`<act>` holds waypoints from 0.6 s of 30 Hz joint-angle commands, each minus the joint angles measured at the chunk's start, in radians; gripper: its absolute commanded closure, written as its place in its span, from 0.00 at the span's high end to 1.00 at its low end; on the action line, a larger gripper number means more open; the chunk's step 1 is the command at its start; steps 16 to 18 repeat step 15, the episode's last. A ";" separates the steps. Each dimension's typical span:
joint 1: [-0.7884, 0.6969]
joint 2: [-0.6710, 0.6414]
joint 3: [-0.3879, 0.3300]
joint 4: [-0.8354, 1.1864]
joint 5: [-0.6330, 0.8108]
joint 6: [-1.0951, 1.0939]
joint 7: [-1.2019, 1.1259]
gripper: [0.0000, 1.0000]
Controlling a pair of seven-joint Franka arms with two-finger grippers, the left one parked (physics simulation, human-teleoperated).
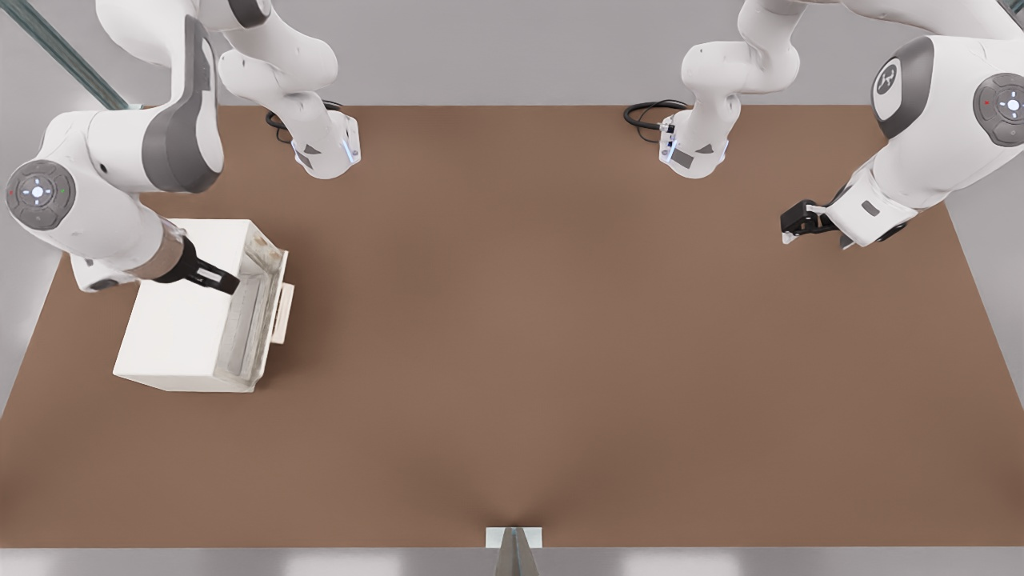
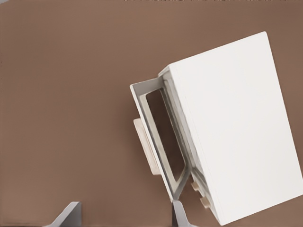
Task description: Keep left arm still and open the oven door with right arm
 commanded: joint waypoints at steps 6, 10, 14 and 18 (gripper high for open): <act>-0.006 -0.003 -0.002 -0.005 0.033 0.024 -0.201 1.00; -0.006 -0.003 -0.002 -0.005 0.031 0.024 -0.201 1.00; -0.006 -0.003 -0.002 -0.005 0.031 0.023 -0.201 1.00; -0.006 -0.003 -0.002 -0.006 0.031 0.023 -0.201 1.00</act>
